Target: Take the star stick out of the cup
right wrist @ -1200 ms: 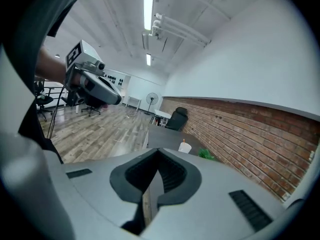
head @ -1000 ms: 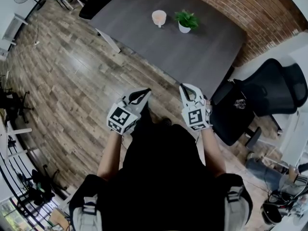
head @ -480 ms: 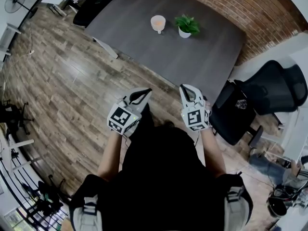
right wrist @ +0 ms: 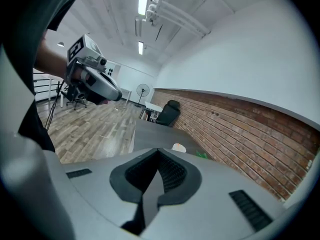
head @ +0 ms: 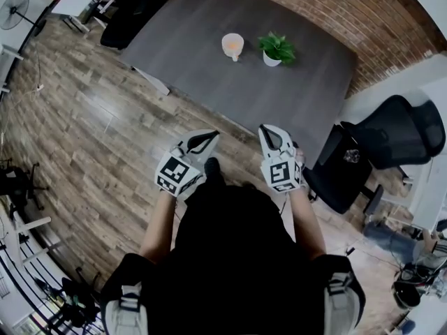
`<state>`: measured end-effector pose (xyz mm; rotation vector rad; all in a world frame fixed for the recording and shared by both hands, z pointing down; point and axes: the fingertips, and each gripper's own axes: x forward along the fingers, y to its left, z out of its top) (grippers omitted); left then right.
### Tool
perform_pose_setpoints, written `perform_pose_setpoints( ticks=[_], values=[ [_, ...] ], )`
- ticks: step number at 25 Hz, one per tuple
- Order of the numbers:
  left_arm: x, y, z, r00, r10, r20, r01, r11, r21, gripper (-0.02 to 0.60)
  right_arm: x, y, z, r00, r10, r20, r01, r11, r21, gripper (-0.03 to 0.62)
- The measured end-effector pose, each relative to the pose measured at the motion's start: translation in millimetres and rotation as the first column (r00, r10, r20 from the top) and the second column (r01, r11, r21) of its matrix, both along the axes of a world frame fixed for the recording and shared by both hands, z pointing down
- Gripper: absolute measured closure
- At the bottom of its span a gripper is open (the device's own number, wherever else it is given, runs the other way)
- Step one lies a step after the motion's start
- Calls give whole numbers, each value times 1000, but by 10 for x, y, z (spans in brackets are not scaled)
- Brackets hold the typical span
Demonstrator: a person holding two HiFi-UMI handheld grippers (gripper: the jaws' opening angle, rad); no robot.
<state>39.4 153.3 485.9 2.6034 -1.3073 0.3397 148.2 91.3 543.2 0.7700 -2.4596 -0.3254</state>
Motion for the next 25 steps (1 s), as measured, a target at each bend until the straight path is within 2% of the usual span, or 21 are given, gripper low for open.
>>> perform_pose_setpoints(
  ticks=[14,25],
  values=[
    [-311,-436,16,996,85,-3,-85,996,-2,580,-195,-272,94,994,107,-4,-107,994,-25,594],
    [-490,-531,13,995,97,-11,-97,995,11,580,-369,-372,133,992,124,-14,-125,992,-25,594]
  ],
)
